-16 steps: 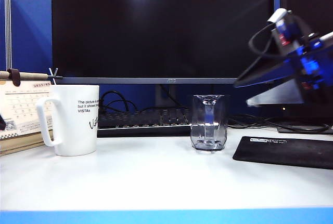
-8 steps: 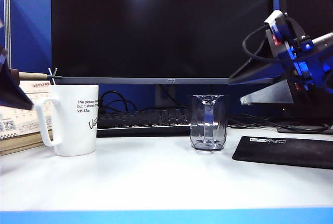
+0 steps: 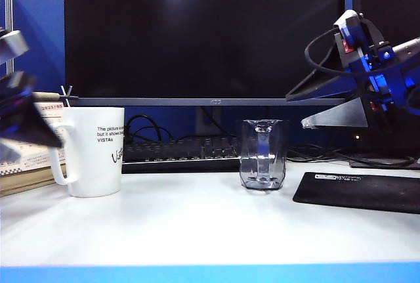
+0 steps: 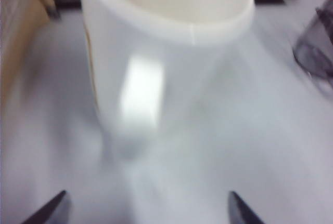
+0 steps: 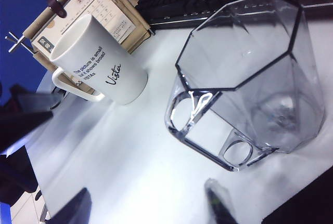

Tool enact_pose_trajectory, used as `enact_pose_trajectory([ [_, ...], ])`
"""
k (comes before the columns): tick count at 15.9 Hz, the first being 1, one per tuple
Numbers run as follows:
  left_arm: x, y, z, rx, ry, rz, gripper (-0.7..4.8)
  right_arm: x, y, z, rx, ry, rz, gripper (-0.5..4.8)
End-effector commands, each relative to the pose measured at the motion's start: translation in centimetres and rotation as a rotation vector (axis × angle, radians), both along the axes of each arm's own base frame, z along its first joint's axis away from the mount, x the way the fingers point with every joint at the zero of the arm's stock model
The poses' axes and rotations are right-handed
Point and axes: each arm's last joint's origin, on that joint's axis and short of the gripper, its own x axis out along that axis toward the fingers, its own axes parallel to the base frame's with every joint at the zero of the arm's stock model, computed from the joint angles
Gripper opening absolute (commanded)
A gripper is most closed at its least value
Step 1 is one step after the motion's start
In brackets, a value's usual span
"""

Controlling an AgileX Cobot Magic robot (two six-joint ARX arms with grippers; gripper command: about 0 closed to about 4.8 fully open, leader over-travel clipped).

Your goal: Swap the positions of the transparent plastic cup and the white ceramic cup.

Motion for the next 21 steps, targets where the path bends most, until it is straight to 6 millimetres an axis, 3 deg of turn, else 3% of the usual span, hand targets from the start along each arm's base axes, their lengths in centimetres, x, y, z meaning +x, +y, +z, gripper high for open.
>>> enact_pose_trajectory([
  [1, 1.7, -0.3, 1.0, 0.003, -0.031, 0.000, 3.82, 0.1, 0.0, 0.3, 0.013, -0.015, 0.005, 2.79],
  [5, 3.0, -0.6, 0.0, 0.021, 0.017, -0.007, 3.82, 0.0, 0.1, 0.3, 0.020, -0.013, 0.020, 2.79],
  [11, 3.5, -0.7, 0.7, -0.013, -0.062, 0.004, 3.80, 0.0, 0.1, 0.3, 0.020, -0.013, 0.021, 2.79],
  [21, 4.4, -0.9, -0.5, -0.018, -0.073, 0.002, 3.61, 0.0, 0.1, 0.3, 0.023, -0.009, 0.021, 2.79],
])
